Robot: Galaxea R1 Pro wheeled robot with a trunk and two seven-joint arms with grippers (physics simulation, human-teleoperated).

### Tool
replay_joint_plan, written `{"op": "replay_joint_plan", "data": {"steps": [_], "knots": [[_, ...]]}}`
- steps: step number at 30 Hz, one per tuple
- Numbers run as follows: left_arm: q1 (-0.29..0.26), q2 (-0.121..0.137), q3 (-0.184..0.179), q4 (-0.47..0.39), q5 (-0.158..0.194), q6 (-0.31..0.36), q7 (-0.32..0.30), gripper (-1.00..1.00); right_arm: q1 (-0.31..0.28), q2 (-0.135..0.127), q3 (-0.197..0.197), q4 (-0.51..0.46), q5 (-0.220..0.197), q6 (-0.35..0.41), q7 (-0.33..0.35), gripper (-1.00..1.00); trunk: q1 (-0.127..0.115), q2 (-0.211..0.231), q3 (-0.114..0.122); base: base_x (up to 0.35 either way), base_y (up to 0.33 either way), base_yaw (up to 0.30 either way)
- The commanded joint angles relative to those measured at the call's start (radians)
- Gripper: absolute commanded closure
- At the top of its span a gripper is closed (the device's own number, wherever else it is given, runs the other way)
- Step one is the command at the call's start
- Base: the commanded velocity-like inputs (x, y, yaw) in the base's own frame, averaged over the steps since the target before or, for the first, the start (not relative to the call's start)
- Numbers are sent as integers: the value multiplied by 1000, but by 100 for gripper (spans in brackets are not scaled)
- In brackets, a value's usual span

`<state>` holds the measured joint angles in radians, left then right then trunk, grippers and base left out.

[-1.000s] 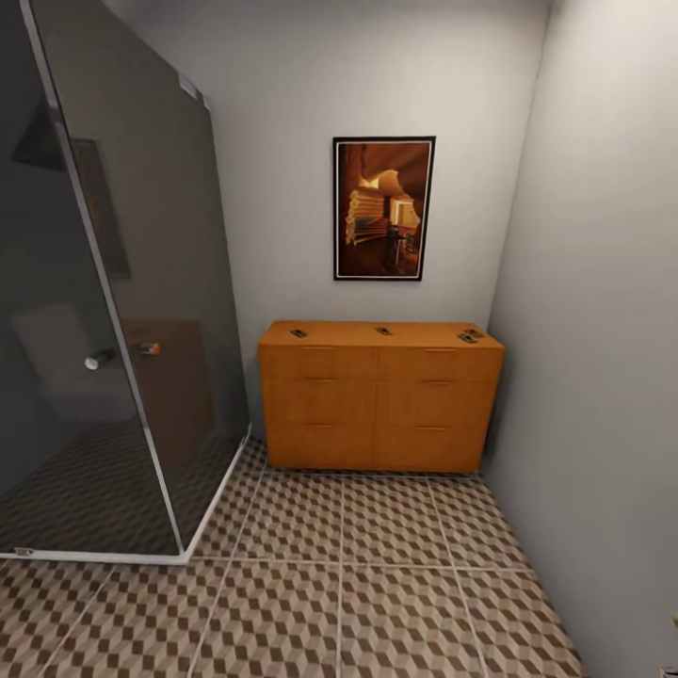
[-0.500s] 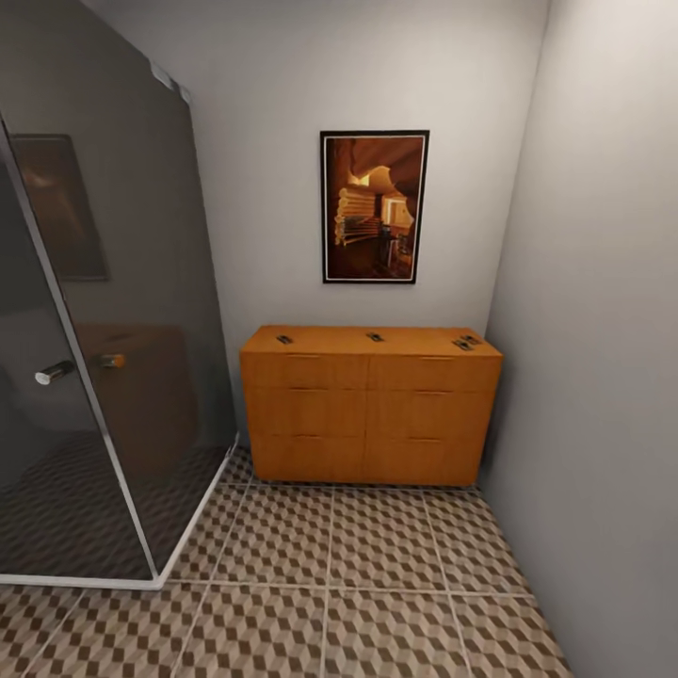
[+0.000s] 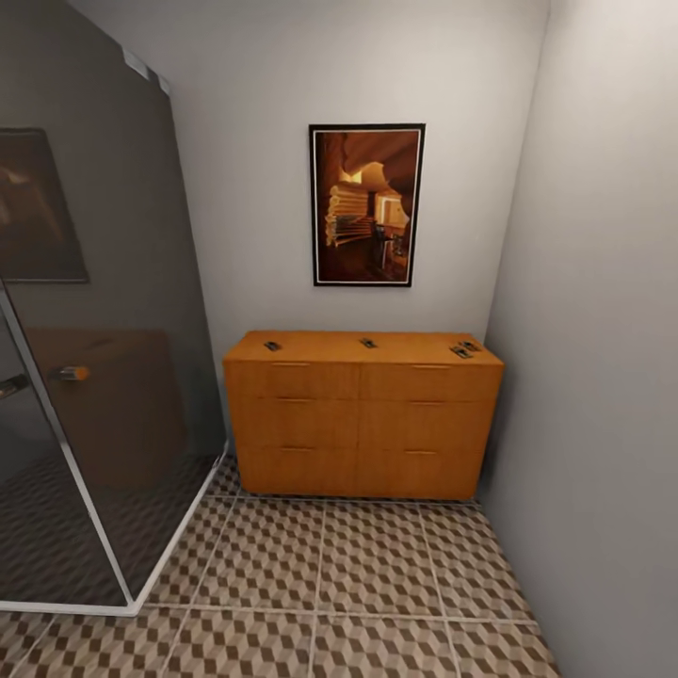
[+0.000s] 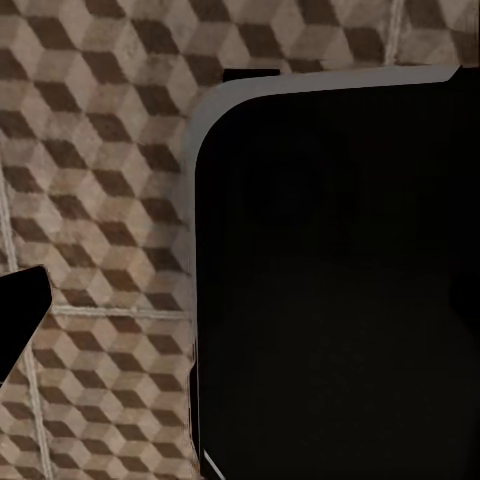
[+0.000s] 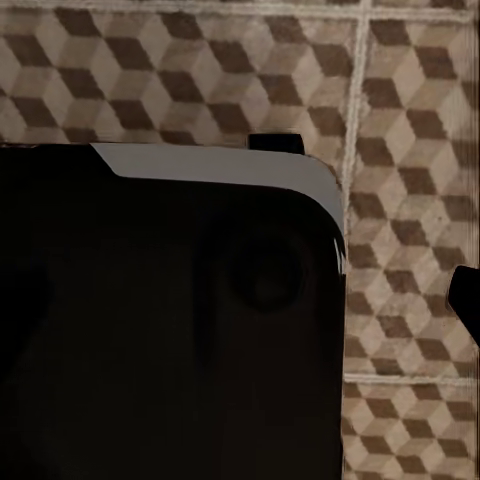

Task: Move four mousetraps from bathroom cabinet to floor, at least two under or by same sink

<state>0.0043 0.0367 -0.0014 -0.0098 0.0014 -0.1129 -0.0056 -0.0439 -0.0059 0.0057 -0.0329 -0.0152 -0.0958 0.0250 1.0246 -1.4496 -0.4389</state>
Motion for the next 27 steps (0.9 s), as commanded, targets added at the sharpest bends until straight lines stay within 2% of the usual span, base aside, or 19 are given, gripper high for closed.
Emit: {"op": "replay_joint_plan", "data": {"steps": [1,27], "knots": [[0,0,0,-1,0,-2,-1,-100,-1,0,0,1,-2,-7,3,-100,0,0,-1,230,-158,0],[0,2,0,-1,0,-3,-1,-100,-1,0,0,1,-2,-37,3,-100,0,0,-1,230,-154,0]]}}
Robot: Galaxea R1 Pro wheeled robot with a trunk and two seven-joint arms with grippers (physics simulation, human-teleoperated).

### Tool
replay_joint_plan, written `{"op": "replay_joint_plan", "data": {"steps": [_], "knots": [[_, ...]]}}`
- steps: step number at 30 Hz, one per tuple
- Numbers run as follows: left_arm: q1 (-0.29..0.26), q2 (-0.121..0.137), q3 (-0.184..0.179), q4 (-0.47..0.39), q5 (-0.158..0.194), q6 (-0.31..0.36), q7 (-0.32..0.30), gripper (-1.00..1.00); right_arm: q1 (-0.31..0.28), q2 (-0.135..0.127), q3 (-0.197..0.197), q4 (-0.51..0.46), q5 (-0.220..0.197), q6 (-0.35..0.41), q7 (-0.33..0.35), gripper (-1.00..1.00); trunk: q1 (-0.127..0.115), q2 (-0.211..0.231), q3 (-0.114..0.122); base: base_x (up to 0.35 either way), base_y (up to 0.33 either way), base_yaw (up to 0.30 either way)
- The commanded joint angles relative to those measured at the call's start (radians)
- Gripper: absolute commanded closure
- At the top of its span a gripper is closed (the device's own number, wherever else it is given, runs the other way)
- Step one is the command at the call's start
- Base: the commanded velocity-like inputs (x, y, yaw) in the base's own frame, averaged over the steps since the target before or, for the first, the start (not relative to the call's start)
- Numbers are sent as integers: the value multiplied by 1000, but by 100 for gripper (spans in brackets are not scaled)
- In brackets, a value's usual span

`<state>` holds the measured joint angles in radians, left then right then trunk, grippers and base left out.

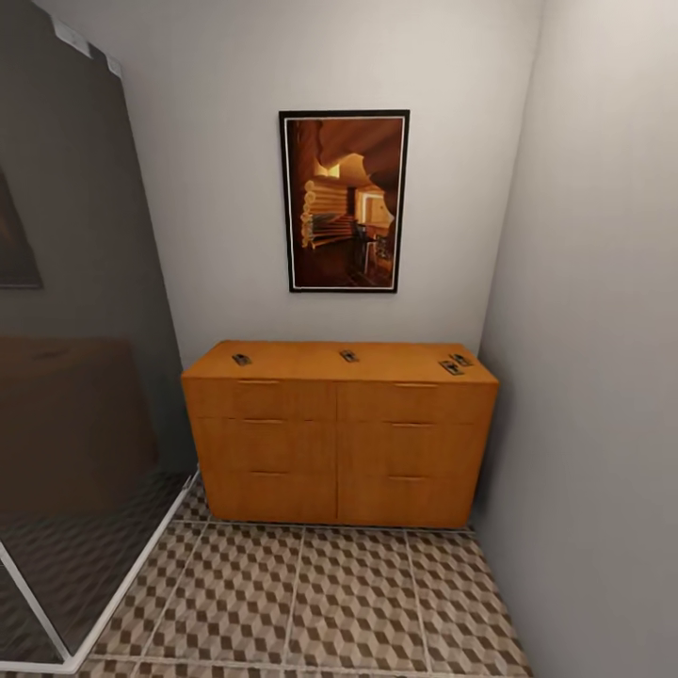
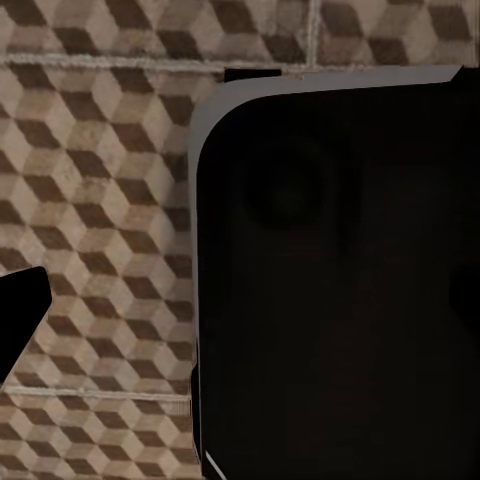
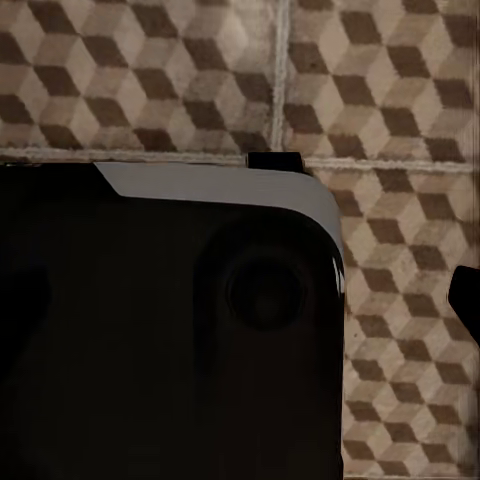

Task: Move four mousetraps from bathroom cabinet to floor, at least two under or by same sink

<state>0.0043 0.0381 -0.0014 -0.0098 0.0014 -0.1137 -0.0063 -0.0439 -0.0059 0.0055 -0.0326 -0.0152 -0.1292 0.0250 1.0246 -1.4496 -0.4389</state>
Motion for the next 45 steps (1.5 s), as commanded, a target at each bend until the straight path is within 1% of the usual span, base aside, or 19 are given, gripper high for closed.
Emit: {"op": "replay_joint_plan", "data": {"steps": [1,8,36,45], "knots": [[0,0,0,-1,0,-2,0,-100,-1,0,0,1,-2,-5,3,-100,0,0,-1,241,-117,0],[0,0,0,-1,0,-3,-1,-100,-1,0,0,1,-2,-11,3,-100,0,0,-1,147,-64,0],[0,5,0,-1,0,-3,0,-100,-1,0,0,2,-1,-20,0,-100,0,0,-1,7,-3,0],[0,6,-1,-1,0,-3,-1,-100,-1,0,1,2,-3,-20,-2,-100,0,0,-1,96,0,0]]}}
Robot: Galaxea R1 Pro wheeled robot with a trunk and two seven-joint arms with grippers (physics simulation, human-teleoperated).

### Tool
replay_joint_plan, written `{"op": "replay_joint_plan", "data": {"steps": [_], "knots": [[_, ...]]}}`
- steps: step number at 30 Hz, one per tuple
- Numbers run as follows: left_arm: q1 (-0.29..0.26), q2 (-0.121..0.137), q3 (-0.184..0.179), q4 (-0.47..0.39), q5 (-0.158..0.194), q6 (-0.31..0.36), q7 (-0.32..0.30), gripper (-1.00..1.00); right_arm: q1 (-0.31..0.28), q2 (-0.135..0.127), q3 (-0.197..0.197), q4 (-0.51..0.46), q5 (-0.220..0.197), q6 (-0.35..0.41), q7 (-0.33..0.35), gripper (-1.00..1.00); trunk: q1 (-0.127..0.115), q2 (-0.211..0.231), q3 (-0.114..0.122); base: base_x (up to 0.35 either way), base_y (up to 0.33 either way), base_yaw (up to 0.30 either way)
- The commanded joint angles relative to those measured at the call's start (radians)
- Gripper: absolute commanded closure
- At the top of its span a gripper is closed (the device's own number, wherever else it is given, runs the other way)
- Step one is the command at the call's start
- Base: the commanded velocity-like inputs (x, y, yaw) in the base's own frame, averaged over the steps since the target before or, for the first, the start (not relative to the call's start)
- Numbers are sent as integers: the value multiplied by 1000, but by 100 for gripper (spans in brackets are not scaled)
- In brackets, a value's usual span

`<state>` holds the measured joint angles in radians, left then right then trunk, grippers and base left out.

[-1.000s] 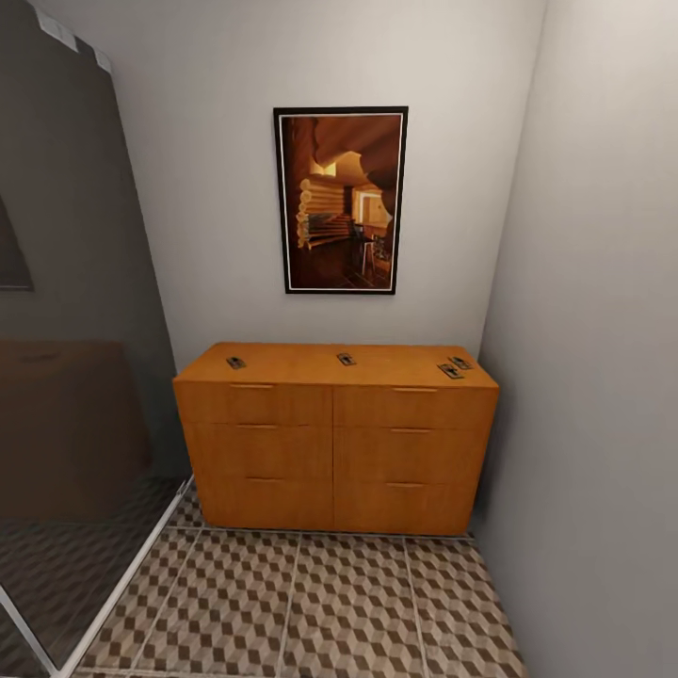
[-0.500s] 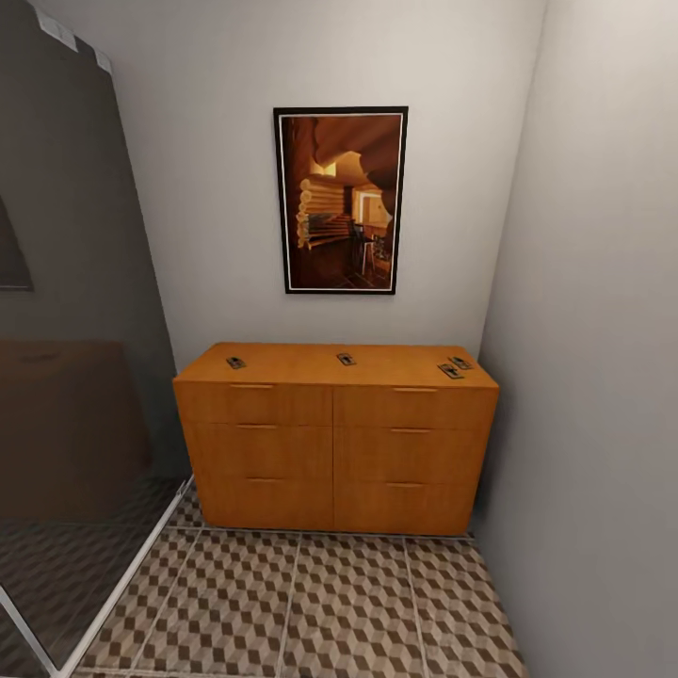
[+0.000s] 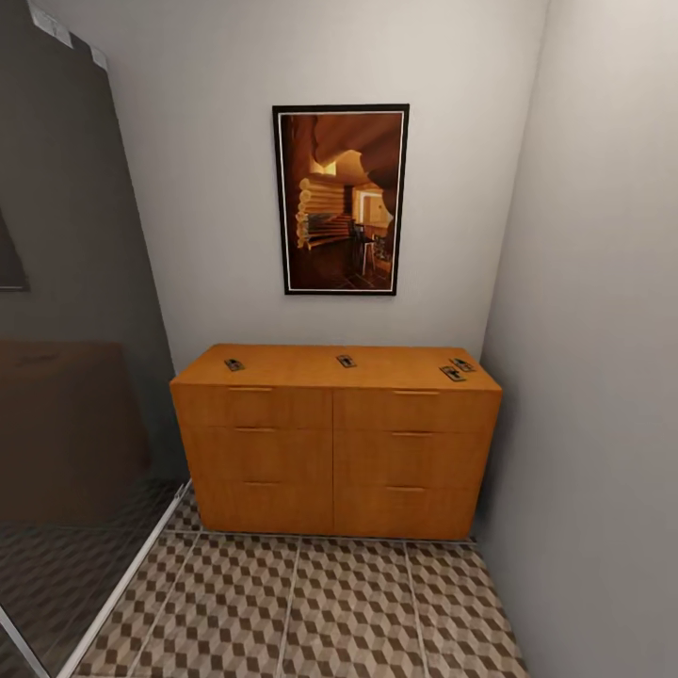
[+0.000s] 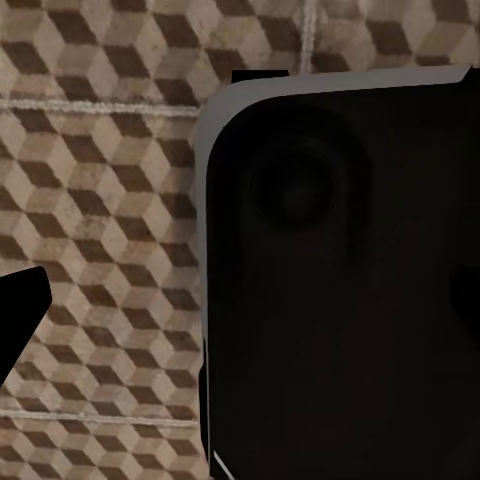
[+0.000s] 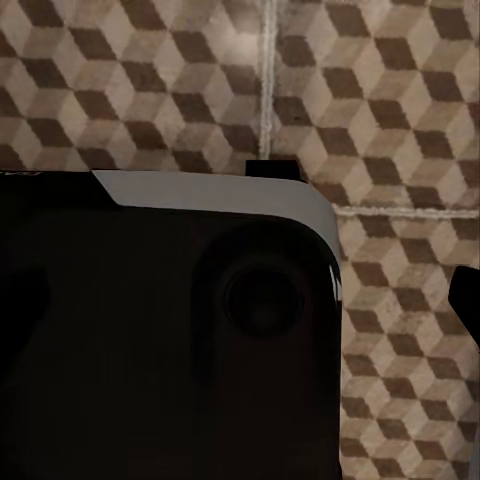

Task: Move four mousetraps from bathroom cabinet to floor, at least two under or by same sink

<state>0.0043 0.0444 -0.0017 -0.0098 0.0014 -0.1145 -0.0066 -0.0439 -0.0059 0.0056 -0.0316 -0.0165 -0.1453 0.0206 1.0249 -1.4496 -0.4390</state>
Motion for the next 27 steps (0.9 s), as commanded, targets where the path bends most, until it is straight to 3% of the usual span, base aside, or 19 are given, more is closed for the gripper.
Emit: {"op": "replay_joint_plan", "data": {"steps": [1,20,27], "knots": [[0,0,0,-1,0,-2,0,-100,-1,0,0,1,-2,-4,2,-100,0,0,-1,41,0,0],[0,0,-1,-1,0,-2,-1,-100,-1,0,-1,-4,-1,-5,0,-100,0,0,-1,7,0,0],[0,0,-1,-1,0,-2,-1,-100,-1,-9,-3,-130,3,-5,-4,-100,0,0,-1,0,0,0]]}}
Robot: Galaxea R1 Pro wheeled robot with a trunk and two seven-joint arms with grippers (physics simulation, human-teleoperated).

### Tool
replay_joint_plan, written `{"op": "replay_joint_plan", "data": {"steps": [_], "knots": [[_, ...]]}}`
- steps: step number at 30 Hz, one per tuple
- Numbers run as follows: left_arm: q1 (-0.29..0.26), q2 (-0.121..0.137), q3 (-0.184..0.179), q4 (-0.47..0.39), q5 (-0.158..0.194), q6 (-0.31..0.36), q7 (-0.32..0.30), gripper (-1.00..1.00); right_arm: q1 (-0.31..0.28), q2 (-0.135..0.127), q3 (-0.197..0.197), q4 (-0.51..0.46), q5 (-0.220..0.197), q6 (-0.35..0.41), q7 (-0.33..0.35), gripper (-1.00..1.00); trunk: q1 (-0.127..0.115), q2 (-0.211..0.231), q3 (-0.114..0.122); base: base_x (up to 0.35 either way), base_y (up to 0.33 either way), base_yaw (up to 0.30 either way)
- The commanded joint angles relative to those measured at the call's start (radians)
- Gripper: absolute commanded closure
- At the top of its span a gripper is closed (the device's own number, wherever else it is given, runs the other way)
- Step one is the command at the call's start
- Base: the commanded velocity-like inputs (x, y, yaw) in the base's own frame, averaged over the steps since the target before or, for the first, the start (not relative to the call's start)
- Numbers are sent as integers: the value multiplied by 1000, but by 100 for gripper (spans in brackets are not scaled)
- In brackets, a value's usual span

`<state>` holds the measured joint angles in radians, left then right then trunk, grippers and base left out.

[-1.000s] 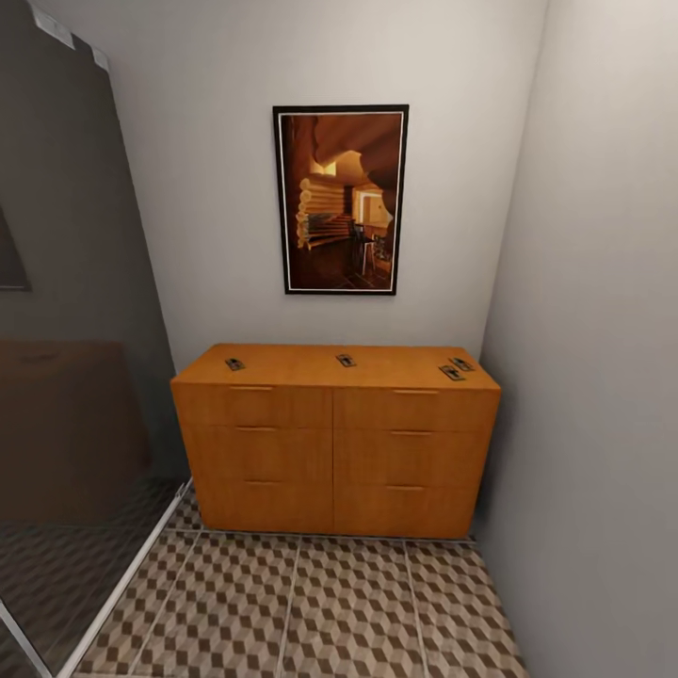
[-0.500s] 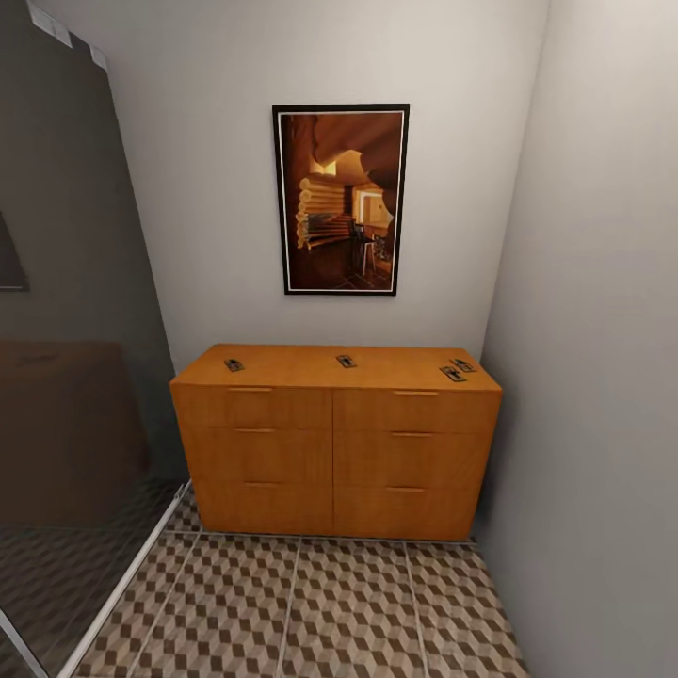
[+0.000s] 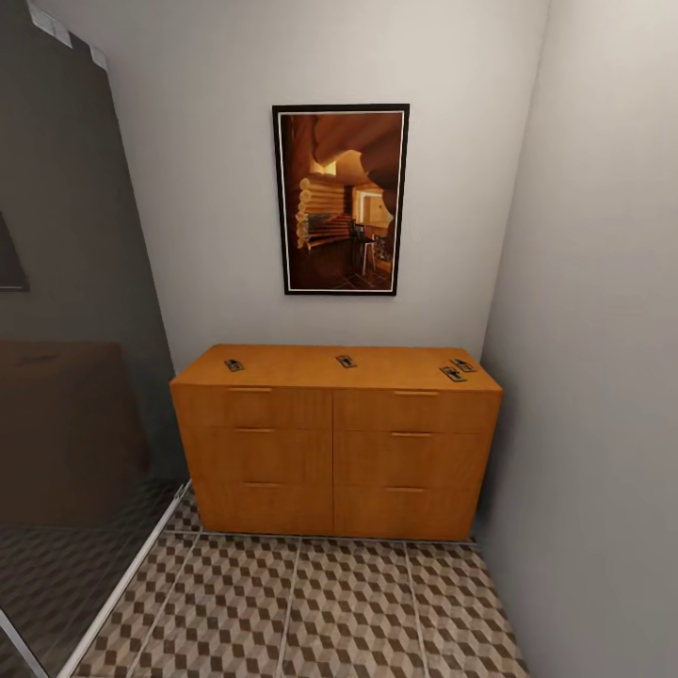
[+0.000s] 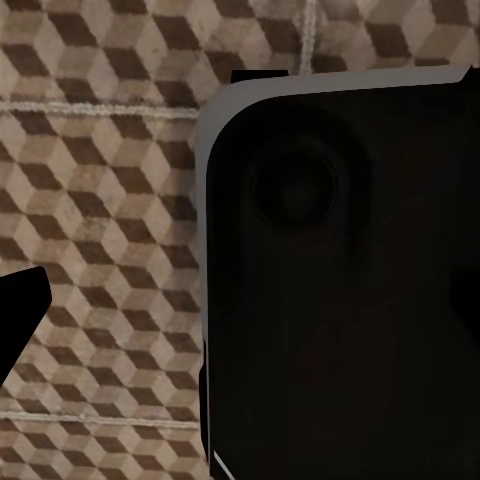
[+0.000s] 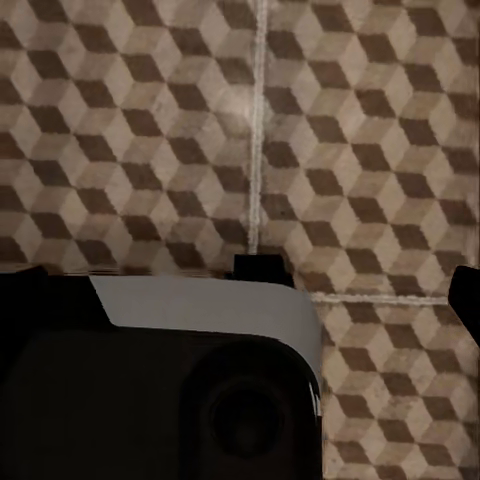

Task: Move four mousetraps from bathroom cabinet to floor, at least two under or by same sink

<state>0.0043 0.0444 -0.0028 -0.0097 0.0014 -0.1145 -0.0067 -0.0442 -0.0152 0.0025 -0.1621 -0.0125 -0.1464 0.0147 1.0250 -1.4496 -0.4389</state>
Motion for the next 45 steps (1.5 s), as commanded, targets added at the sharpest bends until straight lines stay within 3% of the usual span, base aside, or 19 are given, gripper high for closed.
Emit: {"op": "replay_joint_plan", "data": {"steps": [1,8,14,19,27,32,35,40,45], "knots": [[0,0,0,-1,0,-2,-1,-100,0,0,0,-23,-1,-3,-1,-100,0,0,-1,0,0,0],[0,-1,0,-1,0,-7,-1,-100,0,-2,-2,-224,0,7,-96,-100,0,0,-1,0,0,0],[0,-1,-2,4,1,-88,-1,-100,0,-1,-2,-402,-1,34,-201,-100,0,0,-1,0,0,0],[0,0,-3,10,1,-131,0,-100,0,-1,-2,-514,-2,77,-221,-100,0,0,-1,0,0,0],[0,-1,-3,15,2,-152,0,-100,-1,0,-2,-759,-2,226,-231,-100,0,0,-1,0,0,0],[0,-3,-3,16,2,-154,0,-100,-3,-1,-2,-992,0,412,-233,-100,0,0,-1,0,0,0],[0,-3,-3,16,2,-154,0,-100,-10,-1,-2,-1062,1,470,-234,-100,0,0,-1,0,0,0],[0,-3,-3,19,2,-154,0,-100,-67,-5,-2,-1162,2,590,-235,-100,0,0,-1,0,0,0],[0,-3,-3,21,2,-155,-1,-100,-169,-12,-2,-1215,2,729,-237,-100,0,0,-1,0,0,0]]}}
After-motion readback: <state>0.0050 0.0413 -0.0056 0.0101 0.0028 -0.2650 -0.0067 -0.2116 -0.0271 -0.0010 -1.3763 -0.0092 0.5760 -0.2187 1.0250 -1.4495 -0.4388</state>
